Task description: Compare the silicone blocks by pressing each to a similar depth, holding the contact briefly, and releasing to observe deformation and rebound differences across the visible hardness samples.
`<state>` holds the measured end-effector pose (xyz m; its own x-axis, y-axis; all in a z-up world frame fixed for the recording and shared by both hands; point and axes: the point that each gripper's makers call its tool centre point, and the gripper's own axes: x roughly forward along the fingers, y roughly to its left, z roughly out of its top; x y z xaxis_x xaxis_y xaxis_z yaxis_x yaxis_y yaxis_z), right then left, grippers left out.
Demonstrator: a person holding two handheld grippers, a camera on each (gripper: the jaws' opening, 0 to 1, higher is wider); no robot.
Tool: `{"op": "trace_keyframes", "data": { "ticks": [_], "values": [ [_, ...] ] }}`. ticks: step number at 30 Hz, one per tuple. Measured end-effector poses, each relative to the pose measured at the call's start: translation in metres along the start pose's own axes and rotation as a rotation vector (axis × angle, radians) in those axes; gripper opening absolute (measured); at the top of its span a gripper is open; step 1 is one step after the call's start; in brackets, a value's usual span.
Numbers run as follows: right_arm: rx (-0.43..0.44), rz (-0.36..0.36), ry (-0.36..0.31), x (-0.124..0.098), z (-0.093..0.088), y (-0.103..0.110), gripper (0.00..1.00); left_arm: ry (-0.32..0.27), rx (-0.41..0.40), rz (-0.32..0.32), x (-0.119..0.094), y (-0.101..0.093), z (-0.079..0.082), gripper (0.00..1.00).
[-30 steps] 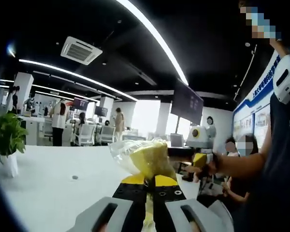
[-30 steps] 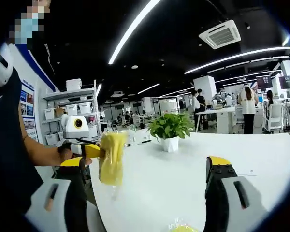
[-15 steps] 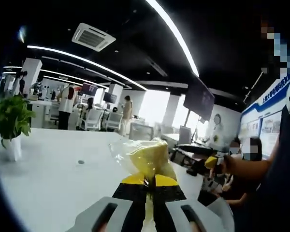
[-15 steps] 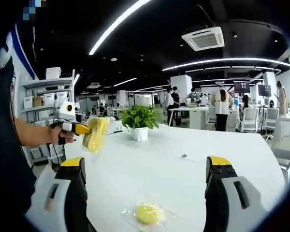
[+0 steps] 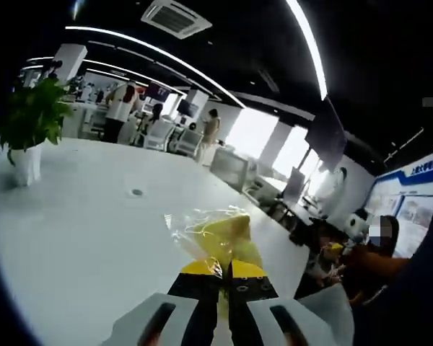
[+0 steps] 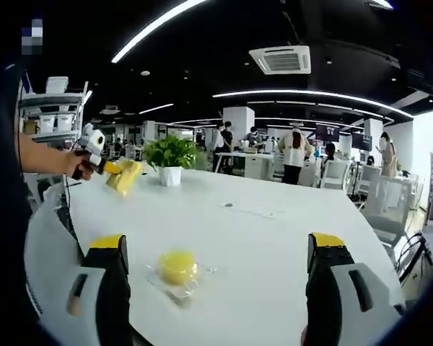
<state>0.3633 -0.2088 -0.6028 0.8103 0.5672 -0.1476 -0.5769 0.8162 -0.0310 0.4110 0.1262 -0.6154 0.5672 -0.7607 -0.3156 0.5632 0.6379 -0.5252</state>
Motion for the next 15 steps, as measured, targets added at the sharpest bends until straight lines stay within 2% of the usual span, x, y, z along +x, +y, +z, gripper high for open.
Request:
{"op": "trace_keyframes", "data": {
  "ticks": [2,7,11,15],
  "values": [
    [0.022,-0.012,-0.012,-0.004,-0.001,-0.002,0.97,-0.004,-0.021,0.000,0.005,0.008,-0.005,0.01],
    [0.038,-0.043,0.008,-0.012,-0.015,-0.008,0.97,0.038,-0.087,0.012,0.016,0.025,-0.027,0.01],
    [0.045,-0.081,0.016,-0.018,-0.026,-0.017,0.97,0.051,-0.123,0.013,0.023,0.033,-0.036,0.01],
    [0.061,-0.088,0.031,-0.021,-0.037,-0.023,0.97,0.057,-0.143,0.012,0.028,0.044,-0.042,0.01]
  ]
}}
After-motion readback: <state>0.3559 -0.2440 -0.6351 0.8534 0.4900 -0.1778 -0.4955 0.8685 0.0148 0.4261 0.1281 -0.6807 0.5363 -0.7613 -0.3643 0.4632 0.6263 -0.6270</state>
